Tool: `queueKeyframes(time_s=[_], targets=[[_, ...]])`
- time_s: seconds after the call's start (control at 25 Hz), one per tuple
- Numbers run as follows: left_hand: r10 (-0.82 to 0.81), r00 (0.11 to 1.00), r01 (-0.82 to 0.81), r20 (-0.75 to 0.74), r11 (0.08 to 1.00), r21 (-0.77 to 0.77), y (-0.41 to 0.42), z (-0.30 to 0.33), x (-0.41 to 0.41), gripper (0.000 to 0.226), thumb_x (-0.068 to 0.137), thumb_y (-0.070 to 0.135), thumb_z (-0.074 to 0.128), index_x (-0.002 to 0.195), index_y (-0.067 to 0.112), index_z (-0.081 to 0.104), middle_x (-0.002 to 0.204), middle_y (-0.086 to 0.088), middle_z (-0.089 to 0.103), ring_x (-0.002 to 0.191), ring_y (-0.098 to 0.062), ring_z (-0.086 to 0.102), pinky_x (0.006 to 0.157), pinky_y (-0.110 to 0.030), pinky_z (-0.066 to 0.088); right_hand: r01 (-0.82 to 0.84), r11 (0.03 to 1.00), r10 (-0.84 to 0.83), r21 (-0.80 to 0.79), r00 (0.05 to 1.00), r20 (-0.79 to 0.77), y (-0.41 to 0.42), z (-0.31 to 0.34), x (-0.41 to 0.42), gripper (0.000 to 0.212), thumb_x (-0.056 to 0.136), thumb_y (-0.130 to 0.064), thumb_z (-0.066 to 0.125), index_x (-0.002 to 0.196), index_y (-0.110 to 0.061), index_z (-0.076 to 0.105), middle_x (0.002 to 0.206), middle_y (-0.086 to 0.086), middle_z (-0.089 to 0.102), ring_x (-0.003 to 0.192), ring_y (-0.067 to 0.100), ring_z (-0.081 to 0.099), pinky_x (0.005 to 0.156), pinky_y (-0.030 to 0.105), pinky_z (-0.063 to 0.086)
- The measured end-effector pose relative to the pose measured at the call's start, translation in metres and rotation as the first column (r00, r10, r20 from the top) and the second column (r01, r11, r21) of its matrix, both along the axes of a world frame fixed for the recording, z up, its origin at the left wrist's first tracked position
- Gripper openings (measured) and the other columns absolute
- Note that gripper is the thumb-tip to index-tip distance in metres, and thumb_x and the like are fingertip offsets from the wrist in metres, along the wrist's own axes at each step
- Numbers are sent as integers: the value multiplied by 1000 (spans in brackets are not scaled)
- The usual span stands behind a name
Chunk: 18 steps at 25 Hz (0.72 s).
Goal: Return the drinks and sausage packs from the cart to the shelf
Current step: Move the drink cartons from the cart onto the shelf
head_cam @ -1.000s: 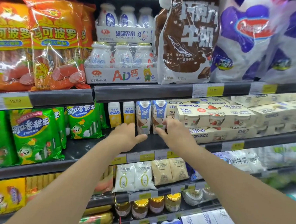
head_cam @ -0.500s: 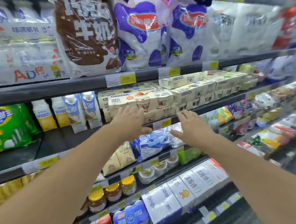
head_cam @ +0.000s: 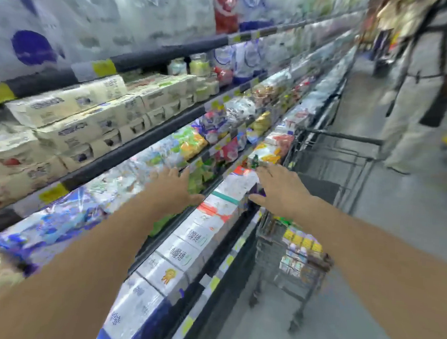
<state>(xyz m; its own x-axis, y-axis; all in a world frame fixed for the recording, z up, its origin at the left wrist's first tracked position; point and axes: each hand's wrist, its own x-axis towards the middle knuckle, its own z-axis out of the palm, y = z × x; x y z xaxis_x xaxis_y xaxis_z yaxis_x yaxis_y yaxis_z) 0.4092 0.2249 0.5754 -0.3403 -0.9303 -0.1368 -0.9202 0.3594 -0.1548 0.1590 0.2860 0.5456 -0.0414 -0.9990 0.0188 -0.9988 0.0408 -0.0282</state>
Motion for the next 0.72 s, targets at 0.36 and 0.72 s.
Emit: queueKeyframes(time_s=[0.36, 0.72], targets=[[-382, 924, 382, -26, 920, 90, -71, -73, -227, 92, 89, 70, 41, 157, 14, 13, 162, -16, 18, 150, -35, 14, 119, -55, 14, 337, 934, -339, 119, 941, -8, -5, -56, -172, 87, 93, -65, 41, 156, -10, 16, 163, 16, 14, 150, 32, 15, 119, 47, 22], [-595, 800, 595, -75, 771, 227, -207, -187, -369, 88, 91, 68, 39, 155, 12, 15, 156, -17, 28, 147, -36, 20, 118, -56, 18, 491, 817, -538, 301, 838, 92, -115, -151, -256, 70, 92, -58, 46, 145, -14, 35, 147, 10, 40, 138, 27, 34, 114, 45, 32]])
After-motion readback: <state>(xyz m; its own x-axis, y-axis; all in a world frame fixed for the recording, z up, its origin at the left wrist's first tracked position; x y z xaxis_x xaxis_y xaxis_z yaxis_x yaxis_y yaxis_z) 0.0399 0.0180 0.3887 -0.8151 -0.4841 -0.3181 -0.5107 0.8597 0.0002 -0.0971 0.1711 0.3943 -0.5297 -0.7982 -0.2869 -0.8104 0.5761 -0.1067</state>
